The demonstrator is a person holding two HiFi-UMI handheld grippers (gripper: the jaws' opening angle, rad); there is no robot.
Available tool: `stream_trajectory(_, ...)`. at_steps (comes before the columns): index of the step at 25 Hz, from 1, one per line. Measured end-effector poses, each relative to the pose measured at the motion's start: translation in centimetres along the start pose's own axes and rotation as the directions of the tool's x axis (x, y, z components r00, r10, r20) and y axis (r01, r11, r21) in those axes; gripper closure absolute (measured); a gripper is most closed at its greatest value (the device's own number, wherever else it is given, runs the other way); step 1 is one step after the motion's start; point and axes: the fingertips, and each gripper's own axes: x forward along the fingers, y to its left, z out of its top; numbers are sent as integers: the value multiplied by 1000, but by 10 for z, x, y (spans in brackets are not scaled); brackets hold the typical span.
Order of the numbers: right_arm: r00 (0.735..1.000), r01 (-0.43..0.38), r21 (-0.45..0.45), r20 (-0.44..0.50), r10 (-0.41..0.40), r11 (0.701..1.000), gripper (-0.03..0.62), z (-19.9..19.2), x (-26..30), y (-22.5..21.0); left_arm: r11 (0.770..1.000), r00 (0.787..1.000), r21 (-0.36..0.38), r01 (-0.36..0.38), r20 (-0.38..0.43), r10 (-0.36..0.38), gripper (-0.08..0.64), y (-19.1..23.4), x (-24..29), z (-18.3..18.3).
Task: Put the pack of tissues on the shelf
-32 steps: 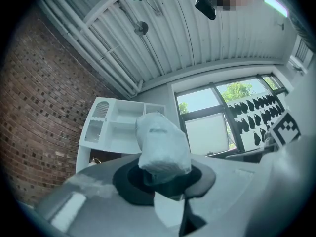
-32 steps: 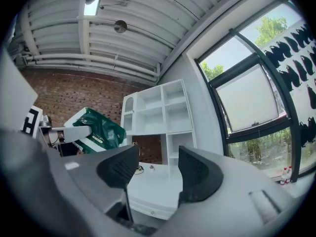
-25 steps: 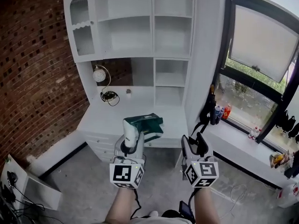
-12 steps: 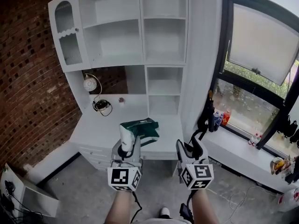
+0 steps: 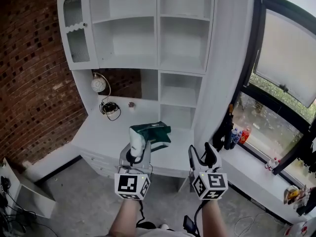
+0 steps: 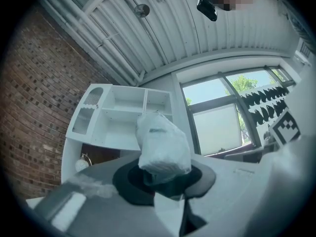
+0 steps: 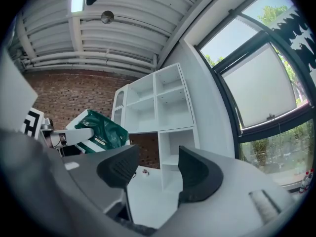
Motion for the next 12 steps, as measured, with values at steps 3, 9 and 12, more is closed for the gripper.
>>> stream_trajectory(3,1000,-4,19,-14,4,1000,339,-12,13,-5,1000,1000,0,-5,-27,5,457,6,10,-15)
stream_trajectory(9,998,20,23,-65,-19,1000,339,-43,53,-10,1000,998,-12,13,-61,-14,457,28,46,-41)
stream_trajectory(12,997,49,31,-57,-47,998,339,-45,76,-13,998,997,-12,55,-62,-55,457,38,72,-48)
